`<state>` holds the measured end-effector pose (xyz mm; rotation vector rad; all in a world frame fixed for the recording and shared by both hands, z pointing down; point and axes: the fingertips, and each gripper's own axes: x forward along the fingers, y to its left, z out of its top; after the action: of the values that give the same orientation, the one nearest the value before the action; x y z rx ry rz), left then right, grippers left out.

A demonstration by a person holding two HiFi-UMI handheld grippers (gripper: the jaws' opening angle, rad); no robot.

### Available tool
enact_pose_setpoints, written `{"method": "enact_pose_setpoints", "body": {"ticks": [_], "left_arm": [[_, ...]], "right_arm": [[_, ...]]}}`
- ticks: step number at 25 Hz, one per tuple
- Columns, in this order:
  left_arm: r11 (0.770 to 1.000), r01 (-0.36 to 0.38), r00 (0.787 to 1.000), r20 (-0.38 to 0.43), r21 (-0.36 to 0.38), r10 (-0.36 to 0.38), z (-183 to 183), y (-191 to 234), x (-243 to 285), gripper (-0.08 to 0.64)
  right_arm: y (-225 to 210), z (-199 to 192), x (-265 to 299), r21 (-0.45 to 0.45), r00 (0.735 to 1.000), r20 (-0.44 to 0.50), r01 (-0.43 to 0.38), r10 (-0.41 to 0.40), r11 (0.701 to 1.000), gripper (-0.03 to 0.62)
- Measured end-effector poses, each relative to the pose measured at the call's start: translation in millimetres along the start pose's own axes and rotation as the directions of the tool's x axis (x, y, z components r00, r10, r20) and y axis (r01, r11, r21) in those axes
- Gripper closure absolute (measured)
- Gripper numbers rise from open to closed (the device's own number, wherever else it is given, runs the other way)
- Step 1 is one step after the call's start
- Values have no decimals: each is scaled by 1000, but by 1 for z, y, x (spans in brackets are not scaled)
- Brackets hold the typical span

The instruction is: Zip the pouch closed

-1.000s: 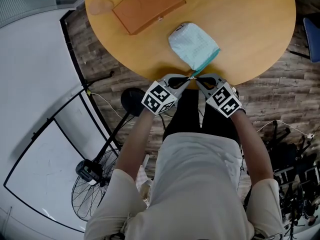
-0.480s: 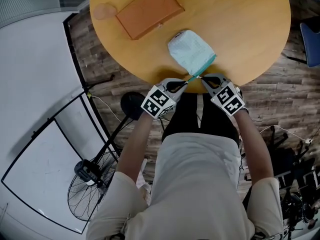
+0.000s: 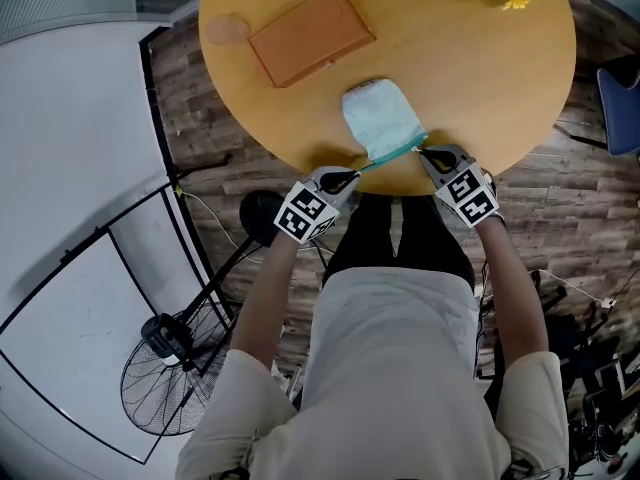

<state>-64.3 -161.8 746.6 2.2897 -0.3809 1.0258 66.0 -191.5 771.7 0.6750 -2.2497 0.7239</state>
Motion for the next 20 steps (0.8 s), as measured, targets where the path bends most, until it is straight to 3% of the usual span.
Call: {"method": "enact_pose_setpoints", "body": {"ticks": [6, 13, 20], "left_arm": [[997, -45, 999, 29, -60, 46, -2, 9, -10, 532], [995, -82, 996, 19, -59, 83, -1, -1, -1, 532], [978, -148, 987, 43, -147, 156, -7, 3, 9, 529]], "right_arm": [[-15, -2, -8, -46, 1000, -19, 19, -20, 999, 591], [-19, 0, -11, -100, 999, -4, 52, -53, 994, 589], [-20, -3, -8, -136, 998, -22, 58, -62, 989, 586]]}}
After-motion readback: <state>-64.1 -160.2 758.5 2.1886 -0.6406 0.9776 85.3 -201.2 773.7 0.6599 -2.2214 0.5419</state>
